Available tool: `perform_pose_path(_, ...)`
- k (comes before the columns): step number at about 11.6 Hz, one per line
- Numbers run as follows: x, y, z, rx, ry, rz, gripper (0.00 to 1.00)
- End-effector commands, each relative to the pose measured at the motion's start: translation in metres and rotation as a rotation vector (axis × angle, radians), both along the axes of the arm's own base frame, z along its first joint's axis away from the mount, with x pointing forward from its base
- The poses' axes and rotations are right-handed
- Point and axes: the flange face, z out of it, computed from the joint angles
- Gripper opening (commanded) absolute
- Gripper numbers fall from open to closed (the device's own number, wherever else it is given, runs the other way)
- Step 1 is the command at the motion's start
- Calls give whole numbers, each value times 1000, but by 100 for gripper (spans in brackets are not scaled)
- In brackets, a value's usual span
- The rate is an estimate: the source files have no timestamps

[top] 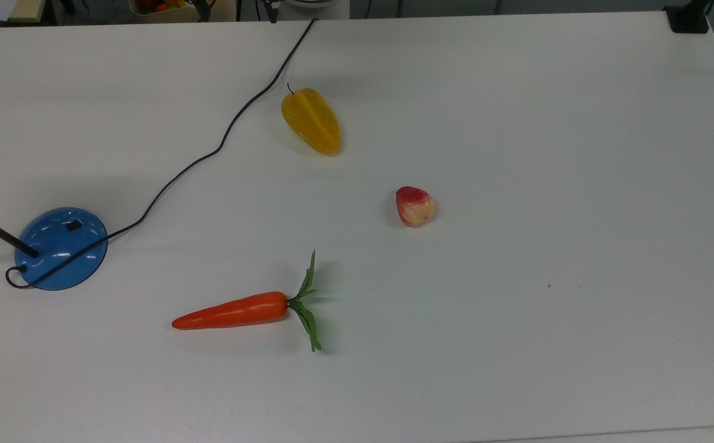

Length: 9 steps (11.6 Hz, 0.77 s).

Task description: Turn on desk lamp

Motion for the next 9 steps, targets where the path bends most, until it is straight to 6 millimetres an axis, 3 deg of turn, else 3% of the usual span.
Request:
perform_pose_path(1, -3, -1, 5, -9, 17, 19, 100)
perform_pose_path(9, 2, 23, -7, 4, 43, -37, 100)
